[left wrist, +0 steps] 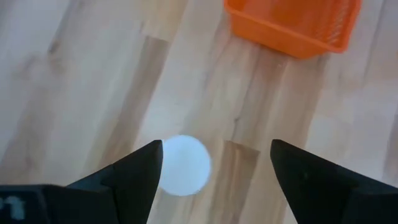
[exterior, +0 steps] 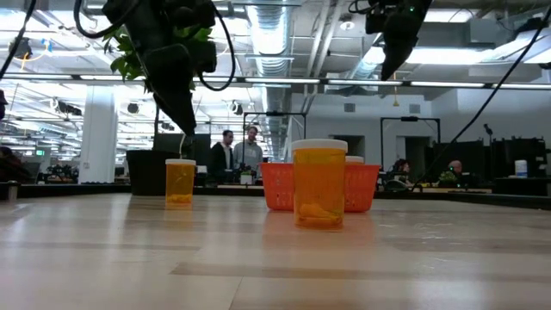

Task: Pick and place pill bottles into a basket
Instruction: Put the orange medicine bottle into the orange basket

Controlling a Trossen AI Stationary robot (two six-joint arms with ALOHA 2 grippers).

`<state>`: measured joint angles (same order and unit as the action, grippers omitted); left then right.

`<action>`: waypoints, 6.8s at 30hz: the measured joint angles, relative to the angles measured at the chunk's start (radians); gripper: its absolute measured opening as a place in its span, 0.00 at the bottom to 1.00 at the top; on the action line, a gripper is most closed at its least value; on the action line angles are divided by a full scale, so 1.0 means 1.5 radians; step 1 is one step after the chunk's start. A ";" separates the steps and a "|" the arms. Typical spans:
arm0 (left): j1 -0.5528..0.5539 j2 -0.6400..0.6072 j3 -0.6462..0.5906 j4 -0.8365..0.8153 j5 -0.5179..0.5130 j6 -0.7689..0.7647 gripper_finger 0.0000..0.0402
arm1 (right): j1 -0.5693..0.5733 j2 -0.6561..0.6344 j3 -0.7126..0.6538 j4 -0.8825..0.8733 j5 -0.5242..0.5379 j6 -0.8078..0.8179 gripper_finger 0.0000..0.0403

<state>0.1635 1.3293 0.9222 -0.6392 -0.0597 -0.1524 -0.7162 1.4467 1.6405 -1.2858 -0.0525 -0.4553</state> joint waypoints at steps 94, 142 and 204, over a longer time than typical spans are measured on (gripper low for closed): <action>0.067 0.102 0.006 -0.035 0.059 0.194 0.72 | 0.000 0.000 0.000 0.005 0.023 -0.011 0.63; 0.069 0.130 0.007 -0.031 0.048 0.234 0.53 | 0.000 0.000 0.000 0.024 0.023 -0.012 0.63; -0.045 0.197 0.329 -0.134 -0.027 0.245 0.54 | 0.000 0.000 0.000 -0.033 0.024 0.019 0.63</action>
<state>0.0953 1.6242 1.4158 -0.8402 -0.1009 0.2145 -0.7162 1.4471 1.6402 -1.3351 -0.0170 -0.4270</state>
